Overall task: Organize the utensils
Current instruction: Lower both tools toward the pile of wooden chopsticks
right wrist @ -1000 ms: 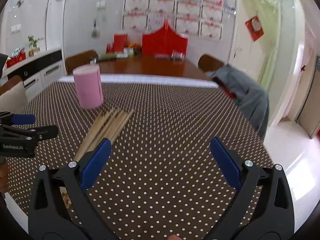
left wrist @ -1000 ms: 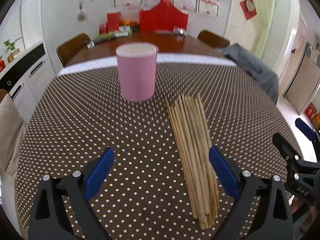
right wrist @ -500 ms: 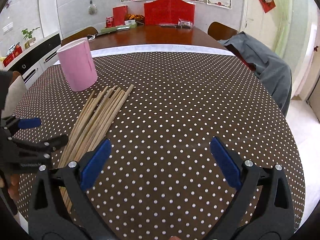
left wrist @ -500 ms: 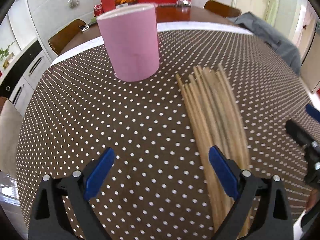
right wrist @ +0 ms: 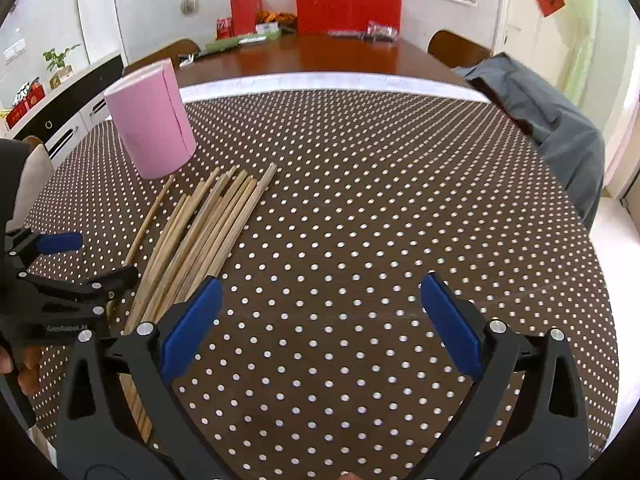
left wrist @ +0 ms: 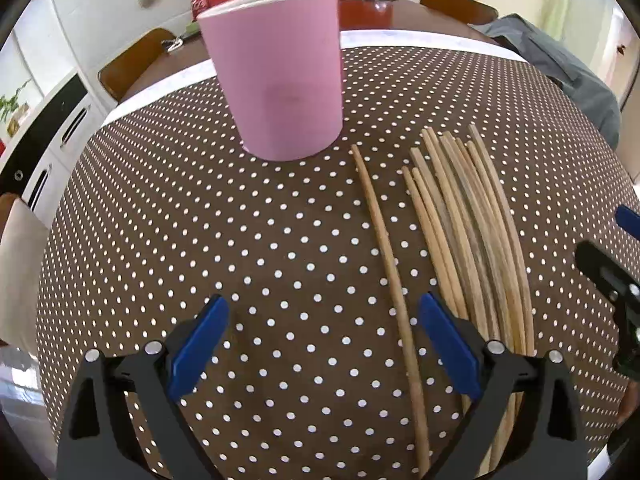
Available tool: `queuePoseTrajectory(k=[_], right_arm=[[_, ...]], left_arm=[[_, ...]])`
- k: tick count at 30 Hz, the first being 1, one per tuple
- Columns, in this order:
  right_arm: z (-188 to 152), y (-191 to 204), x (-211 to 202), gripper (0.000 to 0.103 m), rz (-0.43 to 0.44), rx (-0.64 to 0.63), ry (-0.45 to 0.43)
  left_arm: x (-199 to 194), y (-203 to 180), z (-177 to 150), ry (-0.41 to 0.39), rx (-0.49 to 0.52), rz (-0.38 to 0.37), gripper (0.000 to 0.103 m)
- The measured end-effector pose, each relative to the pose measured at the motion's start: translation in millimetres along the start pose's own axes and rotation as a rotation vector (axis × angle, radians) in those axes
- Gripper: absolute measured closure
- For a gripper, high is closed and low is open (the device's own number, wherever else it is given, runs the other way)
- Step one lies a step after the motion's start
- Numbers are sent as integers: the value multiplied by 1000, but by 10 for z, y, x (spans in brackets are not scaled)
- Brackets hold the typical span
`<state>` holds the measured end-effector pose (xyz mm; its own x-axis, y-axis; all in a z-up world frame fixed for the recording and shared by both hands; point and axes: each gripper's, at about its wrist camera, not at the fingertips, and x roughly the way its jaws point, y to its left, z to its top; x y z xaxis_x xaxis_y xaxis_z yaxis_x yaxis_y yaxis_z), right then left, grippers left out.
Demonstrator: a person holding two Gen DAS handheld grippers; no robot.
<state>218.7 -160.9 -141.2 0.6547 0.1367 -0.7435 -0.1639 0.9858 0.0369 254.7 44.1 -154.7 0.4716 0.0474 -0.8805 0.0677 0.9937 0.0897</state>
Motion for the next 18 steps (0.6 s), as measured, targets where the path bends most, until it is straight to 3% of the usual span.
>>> queuePoseTrajectory(k=[4, 8, 18], right_arm=[[54, 80, 139, 6, 38, -9, 62], [113, 213, 297, 6, -33, -75, 90], [206, 356, 391, 6, -36, -75, 95]], left_arm=[[68, 108, -40, 4, -32, -50, 8], [109, 203, -39, -5, -36, -54, 8], [19, 265, -218, -21, -41, -50, 8]])
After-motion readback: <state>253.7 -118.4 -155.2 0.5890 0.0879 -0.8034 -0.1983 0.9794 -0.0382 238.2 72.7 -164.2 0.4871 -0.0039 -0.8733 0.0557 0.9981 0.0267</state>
